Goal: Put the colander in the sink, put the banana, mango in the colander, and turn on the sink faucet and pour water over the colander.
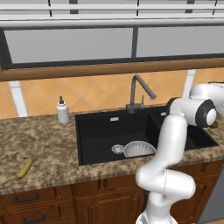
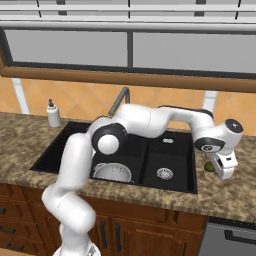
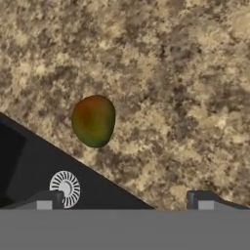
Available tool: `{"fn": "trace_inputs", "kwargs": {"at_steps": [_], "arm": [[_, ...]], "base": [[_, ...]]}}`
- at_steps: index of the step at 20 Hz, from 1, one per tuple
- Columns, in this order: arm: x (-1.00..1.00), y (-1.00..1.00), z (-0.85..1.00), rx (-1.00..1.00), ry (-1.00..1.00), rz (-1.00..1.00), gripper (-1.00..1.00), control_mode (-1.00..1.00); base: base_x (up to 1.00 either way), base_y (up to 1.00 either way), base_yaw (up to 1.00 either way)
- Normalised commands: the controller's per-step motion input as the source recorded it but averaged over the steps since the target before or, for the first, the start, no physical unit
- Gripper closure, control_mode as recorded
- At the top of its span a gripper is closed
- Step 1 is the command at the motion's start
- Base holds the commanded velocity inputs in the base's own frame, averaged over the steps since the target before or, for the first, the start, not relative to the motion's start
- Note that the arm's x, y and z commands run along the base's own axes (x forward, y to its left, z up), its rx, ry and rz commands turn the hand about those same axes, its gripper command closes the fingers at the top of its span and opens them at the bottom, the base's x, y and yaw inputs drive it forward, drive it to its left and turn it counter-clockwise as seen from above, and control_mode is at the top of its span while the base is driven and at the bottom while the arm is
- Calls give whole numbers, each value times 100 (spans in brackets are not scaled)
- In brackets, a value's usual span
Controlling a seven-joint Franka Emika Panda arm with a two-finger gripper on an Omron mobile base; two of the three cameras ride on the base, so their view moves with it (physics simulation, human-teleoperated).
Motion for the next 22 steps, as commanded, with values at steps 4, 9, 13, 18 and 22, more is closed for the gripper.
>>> {"fn": "trace_inputs", "kwargs": {"at_steps": [4,9,13,18,22], "arm": [[39,0,-42,0,5,6,-100,-100],[30,0,-42,-1,6,4,-100,-100],[39,-2,-28,0,1,6,-100,-100],[36,-14,-32,0,0,8,-100,-100],[30,-16,-34,0,0,7,-100,-100]], "base": [[0,0,0],[0,0,0],[0,0,0],[0,0,0],[0,0,0]]}}
